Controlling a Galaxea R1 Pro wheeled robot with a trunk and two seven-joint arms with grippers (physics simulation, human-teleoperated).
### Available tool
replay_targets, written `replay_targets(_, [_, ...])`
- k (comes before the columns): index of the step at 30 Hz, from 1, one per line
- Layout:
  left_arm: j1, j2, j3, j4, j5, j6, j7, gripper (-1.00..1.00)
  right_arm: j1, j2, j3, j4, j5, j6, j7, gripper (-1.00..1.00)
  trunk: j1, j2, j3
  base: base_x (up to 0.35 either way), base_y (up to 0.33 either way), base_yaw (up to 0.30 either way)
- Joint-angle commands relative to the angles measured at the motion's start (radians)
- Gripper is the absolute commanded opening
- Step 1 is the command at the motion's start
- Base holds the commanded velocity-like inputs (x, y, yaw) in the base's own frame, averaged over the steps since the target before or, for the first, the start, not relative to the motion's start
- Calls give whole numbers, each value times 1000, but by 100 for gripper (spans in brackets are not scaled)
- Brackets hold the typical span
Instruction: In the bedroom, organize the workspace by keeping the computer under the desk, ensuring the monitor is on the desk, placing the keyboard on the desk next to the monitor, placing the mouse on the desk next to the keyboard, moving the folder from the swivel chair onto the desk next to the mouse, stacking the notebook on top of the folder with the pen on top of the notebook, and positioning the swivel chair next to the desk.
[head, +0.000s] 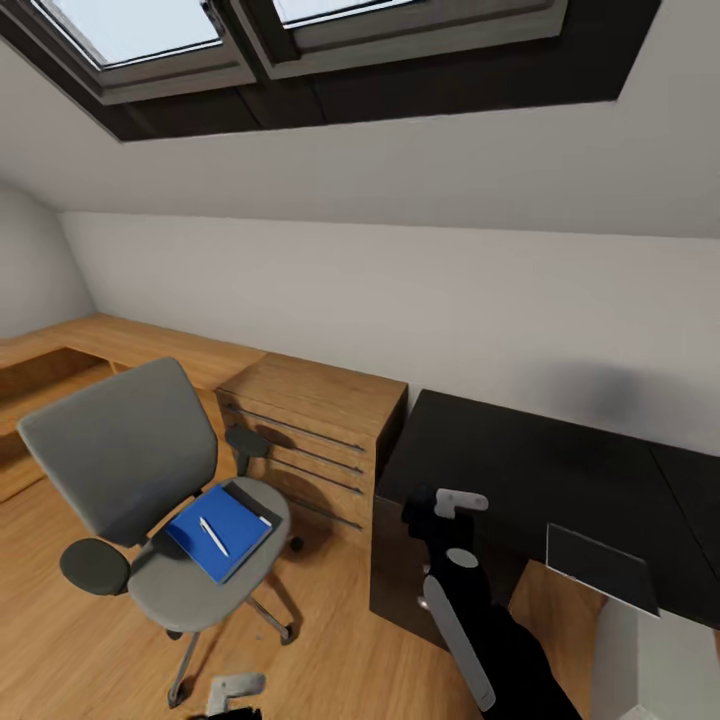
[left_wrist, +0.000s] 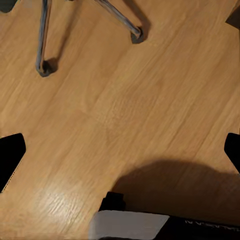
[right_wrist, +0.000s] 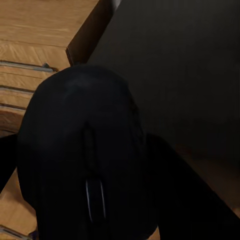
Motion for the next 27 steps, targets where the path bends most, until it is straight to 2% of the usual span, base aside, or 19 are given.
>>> replay_targets(1, [-2,-10,-23,29,4,-26,4,100,-1,0,2,-2,-11,1,-10,-100,-4,6,2,-2,0,0])
replay_targets(2, [-2,-49,-51,127,2,-74,-5,100,-1,-1,0,-3,-7,-1,-13,-100,-8,13,5,0,0,0])
replay_targets(4, [-2,-51,-52,135,1,-77,-6,100,-1,-2,-1,-2,-7,-3,-14,-100,-15,27,11,0,0,-12])
replay_targets(5, [-2,-55,-51,172,2,-79,-6,100,-1,-2,-41,4,-9,-5,-13,-100,-19,34,15,0,0,-261])
replay_targets(9, [-1,-57,-50,197,4,-80,-6,100,-1,-2,-86,5,-11,-5,-11,-100,-34,62,27,0,0,-284])
replay_targets(14, [-1,-64,-50,275,6,-105,-13,100,-1,-2,-106,5,-12,-5,-12,-100,-54,97,43,0,0,-296])
replay_targets(17, [-1,-72,-51,304,8,-167,-20,100,-1,-2,-116,5,-12,-5,-12,-100,-65,118,52,0,0,-298])
replay_targets(21, [-1,-83,-52,357,9,-197,-24,100,-1,-2,-145,5,-12,-5,-12,-100,-80,146,64,0,0,-286])
replay_targets(25, [-1,-89,-50,404,8,-208,-25,100,-1,-1,-156,3,-12,-5,-12,-100,-96,174,76,0,0,-121])
replay_targets(27, [-1,-90,-48,420,10,-261,-26,100,-1,0,-159,2,-12,-5,-12,-100,-103,188,83,0,0,-18])
